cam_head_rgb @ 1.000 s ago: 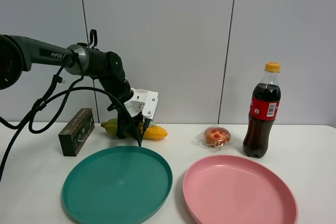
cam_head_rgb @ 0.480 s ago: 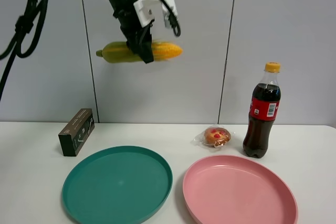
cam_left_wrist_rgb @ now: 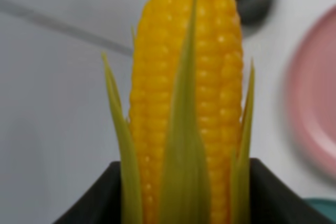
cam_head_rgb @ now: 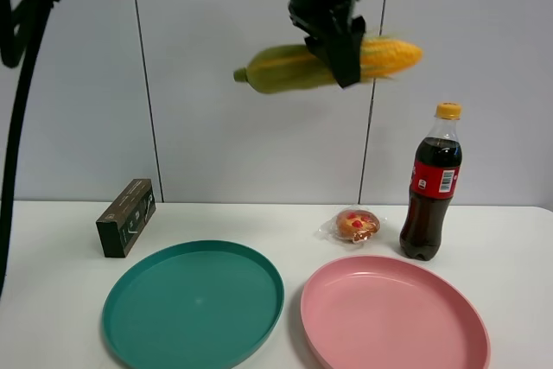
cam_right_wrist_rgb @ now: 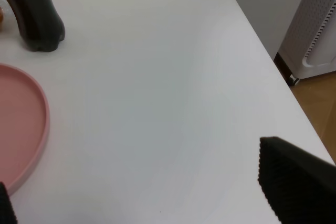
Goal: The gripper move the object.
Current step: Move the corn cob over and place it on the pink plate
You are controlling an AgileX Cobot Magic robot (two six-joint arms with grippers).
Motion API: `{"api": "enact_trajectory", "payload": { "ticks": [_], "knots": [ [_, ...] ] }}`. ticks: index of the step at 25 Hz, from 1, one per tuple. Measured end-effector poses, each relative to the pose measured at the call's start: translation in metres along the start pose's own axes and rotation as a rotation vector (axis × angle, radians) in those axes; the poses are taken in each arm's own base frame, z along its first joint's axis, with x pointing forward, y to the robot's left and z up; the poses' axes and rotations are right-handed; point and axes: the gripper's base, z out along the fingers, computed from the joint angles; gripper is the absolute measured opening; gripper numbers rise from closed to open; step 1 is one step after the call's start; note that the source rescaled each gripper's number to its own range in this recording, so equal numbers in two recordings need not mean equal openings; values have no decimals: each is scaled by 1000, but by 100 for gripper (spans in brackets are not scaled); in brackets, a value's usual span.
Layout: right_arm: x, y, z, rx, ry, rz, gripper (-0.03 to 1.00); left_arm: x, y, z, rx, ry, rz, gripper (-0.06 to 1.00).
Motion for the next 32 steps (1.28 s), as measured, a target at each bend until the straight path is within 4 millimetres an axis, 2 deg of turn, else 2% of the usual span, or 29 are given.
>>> {"api": "enact_trajectory", "payload": {
  "ticks": [3,8,13,16,23,32],
  "knots": [
    [0,0,0,0,0,0,100,-4,-32,26,102,56,16,0],
    [0,0,0,0,0,0,100,7,-72,76,253,167,106,0],
    [0,0,0,0,0,0,100,22,-96,145,320,175,156,0],
    [0,0,0,0,0,0,100,29,-102,171,310,165,164,0],
    [0,0,0,0,0,0,100,32,-109,197,284,116,143,0],
    [0,0,0,0,0,0,100,24,-110,201,272,28,76,0]
  ]
}}
